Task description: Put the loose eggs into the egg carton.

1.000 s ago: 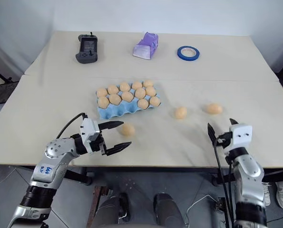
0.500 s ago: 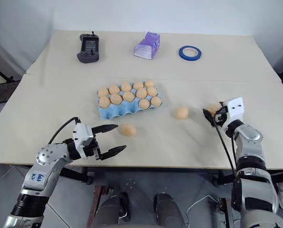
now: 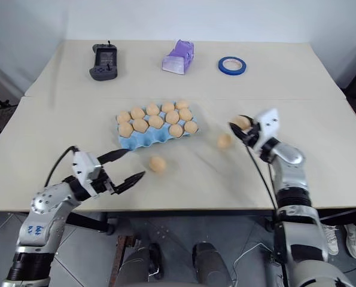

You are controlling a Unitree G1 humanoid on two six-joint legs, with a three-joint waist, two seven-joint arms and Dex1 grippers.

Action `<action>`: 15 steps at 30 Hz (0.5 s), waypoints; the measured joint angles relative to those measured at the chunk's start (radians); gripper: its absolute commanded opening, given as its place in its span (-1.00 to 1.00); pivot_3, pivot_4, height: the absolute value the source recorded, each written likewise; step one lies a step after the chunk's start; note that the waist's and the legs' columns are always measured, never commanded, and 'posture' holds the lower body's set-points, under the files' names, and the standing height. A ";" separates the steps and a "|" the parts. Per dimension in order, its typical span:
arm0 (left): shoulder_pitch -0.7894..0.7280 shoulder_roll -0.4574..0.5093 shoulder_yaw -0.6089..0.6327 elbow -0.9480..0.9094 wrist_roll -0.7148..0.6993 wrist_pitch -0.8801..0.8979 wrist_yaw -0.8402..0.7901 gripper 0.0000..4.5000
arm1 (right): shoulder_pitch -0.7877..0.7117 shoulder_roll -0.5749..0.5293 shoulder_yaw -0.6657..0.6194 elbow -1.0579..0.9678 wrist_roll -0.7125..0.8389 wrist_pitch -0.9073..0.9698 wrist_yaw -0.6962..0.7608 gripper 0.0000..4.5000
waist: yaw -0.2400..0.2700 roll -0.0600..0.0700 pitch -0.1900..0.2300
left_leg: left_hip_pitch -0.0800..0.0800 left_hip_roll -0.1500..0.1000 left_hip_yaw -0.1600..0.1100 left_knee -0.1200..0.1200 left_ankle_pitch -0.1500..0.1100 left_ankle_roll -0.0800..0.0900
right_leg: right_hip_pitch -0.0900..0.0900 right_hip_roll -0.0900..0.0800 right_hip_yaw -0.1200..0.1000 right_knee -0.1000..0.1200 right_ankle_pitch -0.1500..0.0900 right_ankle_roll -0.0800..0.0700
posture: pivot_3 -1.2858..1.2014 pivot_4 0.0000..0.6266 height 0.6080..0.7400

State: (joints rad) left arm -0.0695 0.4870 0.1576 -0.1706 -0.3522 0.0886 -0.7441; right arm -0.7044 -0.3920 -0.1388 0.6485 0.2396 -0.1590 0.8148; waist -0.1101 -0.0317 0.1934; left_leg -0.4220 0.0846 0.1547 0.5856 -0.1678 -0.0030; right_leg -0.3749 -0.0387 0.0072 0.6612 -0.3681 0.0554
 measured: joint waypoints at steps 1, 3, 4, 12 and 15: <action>0.010 -0.004 0.029 0.008 0.000 -0.007 0.021 1.00 | 0.000 0.032 0.020 -0.070 0.016 0.055 -0.003 -0.21 | 0.002 0.000 0.000 | 0.000 0.000 -0.001 0.000 0.001 -0.001 | 0.000 0.000 -0.001 0.000 0.000 0.000 | 0.03 -0.52 1.00; 0.039 -0.006 0.075 0.026 -0.003 -0.010 0.052 1.00 | -0.002 0.086 0.059 -0.147 0.029 0.125 -0.008 -0.21 | 0.003 0.000 0.000 | 0.000 0.000 -0.002 -0.001 -0.002 -0.005 | 0.000 0.000 -0.002 0.000 0.000 -0.001 | 0.03 -0.52 1.00; 0.052 -0.006 0.089 0.029 -0.004 -0.009 0.061 1.00 | -0.003 0.106 0.073 -0.161 0.029 0.149 -0.012 -0.21 | 0.004 0.000 0.000 | -0.001 -0.001 -0.002 -0.001 -0.002 -0.005 | 0.000 -0.001 -0.002 0.000 0.000 -0.001 | 0.03 -0.52 1.00; 0.119 -0.010 0.121 0.010 -0.017 -0.001 0.100 1.00 | -0.075 0.273 0.203 -0.166 -0.031 0.199 -0.067 -0.21 | 0.011 0.000 0.000 | -0.001 -0.003 -0.001 -0.006 -0.003 -0.005 | -0.002 -0.005 -0.003 -0.003 -0.001 -0.002 | 0.03 -0.52 1.00; 0.134 -0.014 0.119 -0.021 -0.021 0.003 0.109 1.00 | -0.088 0.337 0.243 -0.099 -0.066 0.186 -0.091 -0.21 | 0.010 0.000 0.000 | -0.002 -0.003 0.000 -0.009 -0.002 -0.005 | -0.003 -0.004 -0.003 -0.003 -0.002 -0.004 | 0.03 -0.52 1.00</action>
State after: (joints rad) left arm 0.0645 0.4727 0.2771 -0.1921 -0.3727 0.0919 -0.6347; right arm -0.7924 -0.0548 0.1039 0.5498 0.1735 0.0267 0.7234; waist -0.1001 -0.0322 0.1931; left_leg -0.4236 0.0818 0.1545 0.5770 -0.1701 -0.0083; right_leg -0.3779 -0.0432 0.0042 0.6578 -0.3697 0.0518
